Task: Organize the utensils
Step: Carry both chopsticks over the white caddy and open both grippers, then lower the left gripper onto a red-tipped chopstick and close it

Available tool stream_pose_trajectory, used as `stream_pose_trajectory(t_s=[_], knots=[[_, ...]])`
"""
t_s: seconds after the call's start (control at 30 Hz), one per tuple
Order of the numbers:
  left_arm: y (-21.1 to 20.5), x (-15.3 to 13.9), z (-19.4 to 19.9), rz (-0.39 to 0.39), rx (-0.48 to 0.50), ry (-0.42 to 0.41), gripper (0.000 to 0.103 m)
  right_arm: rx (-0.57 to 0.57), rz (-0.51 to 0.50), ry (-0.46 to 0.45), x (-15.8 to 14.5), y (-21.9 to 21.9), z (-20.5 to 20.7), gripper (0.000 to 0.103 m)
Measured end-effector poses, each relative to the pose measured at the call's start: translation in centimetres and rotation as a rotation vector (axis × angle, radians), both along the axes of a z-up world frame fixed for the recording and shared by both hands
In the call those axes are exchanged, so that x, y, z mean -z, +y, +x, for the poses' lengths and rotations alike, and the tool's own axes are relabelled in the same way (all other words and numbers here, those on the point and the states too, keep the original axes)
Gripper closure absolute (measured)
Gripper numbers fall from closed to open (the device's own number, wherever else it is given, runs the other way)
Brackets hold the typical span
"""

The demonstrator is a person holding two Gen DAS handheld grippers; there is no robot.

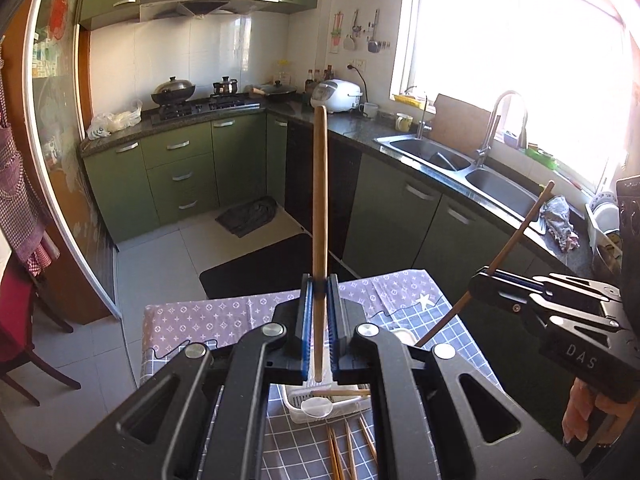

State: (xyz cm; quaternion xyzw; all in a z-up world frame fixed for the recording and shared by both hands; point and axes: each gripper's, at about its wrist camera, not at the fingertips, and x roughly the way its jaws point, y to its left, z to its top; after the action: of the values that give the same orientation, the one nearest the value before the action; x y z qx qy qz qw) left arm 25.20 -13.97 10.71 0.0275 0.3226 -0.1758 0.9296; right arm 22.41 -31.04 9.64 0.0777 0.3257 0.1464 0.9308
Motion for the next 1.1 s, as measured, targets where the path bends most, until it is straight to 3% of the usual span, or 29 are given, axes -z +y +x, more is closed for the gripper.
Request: stream_pose_trajectory(t_s=[0.2, 0.33, 0.43, 0.57, 0.77, 0.8, 0.93, 0.97, 1.0, 1.1], knots=[[0.0, 3.5, 0.5, 0.042, 0.001, 0.065, 0.096, -0.021, -0.045, 0.069, 4.0, 1.2, 1.7, 0.096], [0.4, 4.7, 0.7, 0.038, -0.003, 0.099, 0.094, -0.033, -0.064, 0.088, 5.2, 1.7, 1.7, 0.096], [1.0, 4.9, 0.7, 0.032, -0.004, 0.121, 0.087, -0.033, -0.072, 0.085, 5.0, 1.8, 1.6, 0.094], [1.5, 3.9, -0.1, 0.023, -0.002, 0.108, 0.086, -0.035, -0.072, 0.07, 3.8, 2.0, 0.3, 0.093], [3.1, -0.2, -3.3, -0.021, 0.005, 0.056, 0.085, -0.039, -0.055, 0.016, 0.4, 1.4, -3.0, 0.093], [3.4, -0.9, -4.0, -0.029, 0.008, 0.045, 0.082, -0.038, -0.057, 0.012, 0.0, 1.3, -3.6, 0.087], [4.6, -2.5, -7.2, -0.036, 0.02, 0.031, 0.071, -0.031, -0.064, 0.031, -0.3, 0.6, -5.8, 0.084], [4.8, -2.3, -8.0, -0.029, 0.023, 0.042, 0.065, -0.031, -0.069, 0.045, 0.1, 0.2, -6.4, 0.082], [5.0, -1.8, -8.7, -0.022, 0.029, 0.065, 0.056, -0.033, -0.083, 0.065, 0.8, 0.0, -7.0, 0.078], [5.3, 1.3, -10.3, -0.009, 0.052, 0.19, 0.051, -0.038, -0.151, 0.156, 4.1, -0.4, -8.4, 0.077]])
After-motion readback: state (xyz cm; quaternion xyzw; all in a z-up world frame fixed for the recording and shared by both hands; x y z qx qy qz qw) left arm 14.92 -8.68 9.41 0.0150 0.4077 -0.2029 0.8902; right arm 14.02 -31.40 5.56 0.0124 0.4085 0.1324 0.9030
